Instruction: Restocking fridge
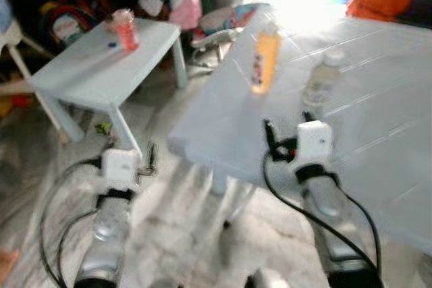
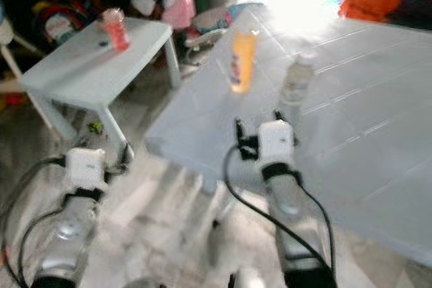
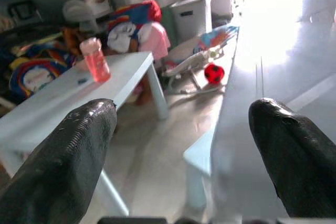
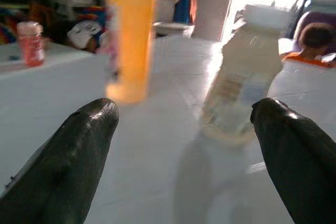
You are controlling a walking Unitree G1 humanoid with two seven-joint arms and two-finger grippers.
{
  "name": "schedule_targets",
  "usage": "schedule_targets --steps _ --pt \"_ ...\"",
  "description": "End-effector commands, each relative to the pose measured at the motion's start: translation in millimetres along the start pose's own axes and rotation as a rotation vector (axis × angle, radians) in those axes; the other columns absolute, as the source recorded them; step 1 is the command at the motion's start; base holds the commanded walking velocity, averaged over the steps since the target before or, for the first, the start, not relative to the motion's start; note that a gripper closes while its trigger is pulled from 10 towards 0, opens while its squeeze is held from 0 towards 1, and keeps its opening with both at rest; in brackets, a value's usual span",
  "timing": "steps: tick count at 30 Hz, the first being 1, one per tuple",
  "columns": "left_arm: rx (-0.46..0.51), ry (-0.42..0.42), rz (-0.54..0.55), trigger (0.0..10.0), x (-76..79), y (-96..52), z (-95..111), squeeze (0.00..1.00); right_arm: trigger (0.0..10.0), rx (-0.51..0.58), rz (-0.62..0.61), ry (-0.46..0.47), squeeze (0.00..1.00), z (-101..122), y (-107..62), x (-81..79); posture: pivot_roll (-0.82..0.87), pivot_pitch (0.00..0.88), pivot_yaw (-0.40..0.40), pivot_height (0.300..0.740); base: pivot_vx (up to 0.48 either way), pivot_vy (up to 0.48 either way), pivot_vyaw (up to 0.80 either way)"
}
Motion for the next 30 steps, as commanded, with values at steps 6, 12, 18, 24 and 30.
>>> schedule_targets --steps 6,12,18,24,30 --pt "-0.008 0.011 0.024 10.0 -12.8 -0.6 -3 0.00 10.0 0.036 0.050 0.016 0.00 8 4.5 -15.8 -0.01 0.029 0.044 0.740 0.292 0.000 0.00" --pt "-0.009 0.017 0.047 10.0 -19.2 -1.8 -4 0.00 10.0 0.034 0.079 0.019 0.00 5 4.1 -22.7 0.00 0.032 0.045 0.740 0.000 0.000 0.00" --pt "-0.008 0.021 0.052 10.0 -21.0 -1.2 -5 0.00 10.0 0.029 0.101 0.025 0.00 3 4.3 -27.1 0.00 0.034 0.046 0.740 0.000 0.000 0.00" --pt "-0.011 0.018 0.042 10.0 -19.6 -1.6 -5 0.00 10.0 0.068 0.176 0.012 0.00 13 8.5 -39.7 0.00 0.042 0.051 0.740 0.000 0.000 0.00" --pt "-0.014 0.023 0.035 10.0 -18.9 -3.0 -6 0.00 10.0 0.117 0.182 -0.014 0.00 28 25.5 -36.2 0.01 0.048 0.051 0.740 0.000 0.000 0.00"
Point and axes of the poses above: a point about 5 cm out from each wrist's last joint towards the gripper, its own y axis pointing out of the wrist towards the gripper, its own z axis along the axis of the wrist's last joint, x = y × z, the point moved 5 cm from there along y, pointing out of the wrist towards the gripper, and after that the axes turned 9 degrees about y, right-handed, at the moved point
